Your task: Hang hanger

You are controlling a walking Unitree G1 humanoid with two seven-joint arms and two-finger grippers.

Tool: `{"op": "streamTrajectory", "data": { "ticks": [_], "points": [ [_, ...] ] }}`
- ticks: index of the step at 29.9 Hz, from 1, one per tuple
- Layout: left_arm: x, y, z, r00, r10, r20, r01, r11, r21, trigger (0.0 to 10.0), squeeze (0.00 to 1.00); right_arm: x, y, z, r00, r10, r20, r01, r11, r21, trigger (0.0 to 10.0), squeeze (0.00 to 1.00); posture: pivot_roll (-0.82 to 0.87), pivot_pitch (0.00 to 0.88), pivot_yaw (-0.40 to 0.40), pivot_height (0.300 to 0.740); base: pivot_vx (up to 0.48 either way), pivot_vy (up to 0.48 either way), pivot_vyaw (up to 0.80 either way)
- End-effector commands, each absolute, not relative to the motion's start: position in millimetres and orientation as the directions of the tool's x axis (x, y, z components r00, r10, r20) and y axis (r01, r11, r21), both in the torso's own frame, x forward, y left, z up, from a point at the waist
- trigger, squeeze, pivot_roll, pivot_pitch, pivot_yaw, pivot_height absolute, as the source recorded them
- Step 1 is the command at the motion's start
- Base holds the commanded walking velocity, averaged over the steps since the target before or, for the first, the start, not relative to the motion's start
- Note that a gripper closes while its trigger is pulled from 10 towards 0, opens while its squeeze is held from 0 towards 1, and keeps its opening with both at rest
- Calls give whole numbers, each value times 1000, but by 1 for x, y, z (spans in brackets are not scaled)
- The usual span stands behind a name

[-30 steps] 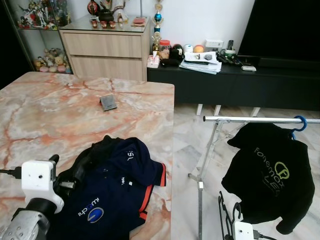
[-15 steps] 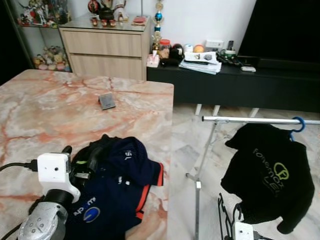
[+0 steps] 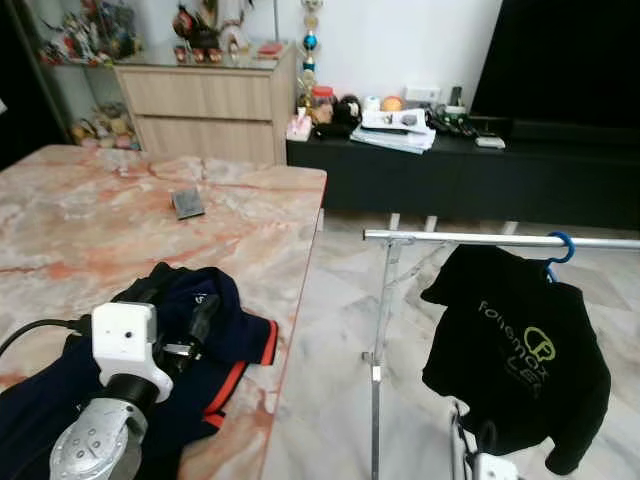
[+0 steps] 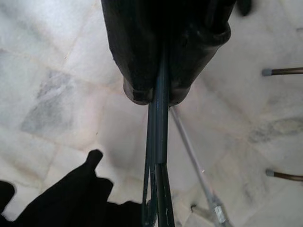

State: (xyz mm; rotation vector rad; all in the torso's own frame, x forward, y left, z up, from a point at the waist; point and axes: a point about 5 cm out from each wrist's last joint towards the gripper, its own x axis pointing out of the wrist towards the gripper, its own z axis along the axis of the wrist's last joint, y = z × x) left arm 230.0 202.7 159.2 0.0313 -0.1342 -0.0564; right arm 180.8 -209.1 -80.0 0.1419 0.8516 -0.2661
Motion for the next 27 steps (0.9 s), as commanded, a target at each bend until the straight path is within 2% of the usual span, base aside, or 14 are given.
{"op": "streamTrajectory", "data": {
  "ticks": [1, 27],
  "points": [
    [231, 207, 158, 990, -53, 129, 48, 998, 42, 10000, 0, 183, -203, -80, 631, -164, -758, 293, 955, 37, 10000, 0, 177, 0, -3, 740, 0, -364, 0],
    [241, 211, 152, 992, -53, 112, 47, 997, 54, 10000, 0, 180, -191, -83, 634, -158, -757, 300, 953, 52, 10000, 0, 154, 0, -6, 740, 0, -364, 0]
  ]
}}
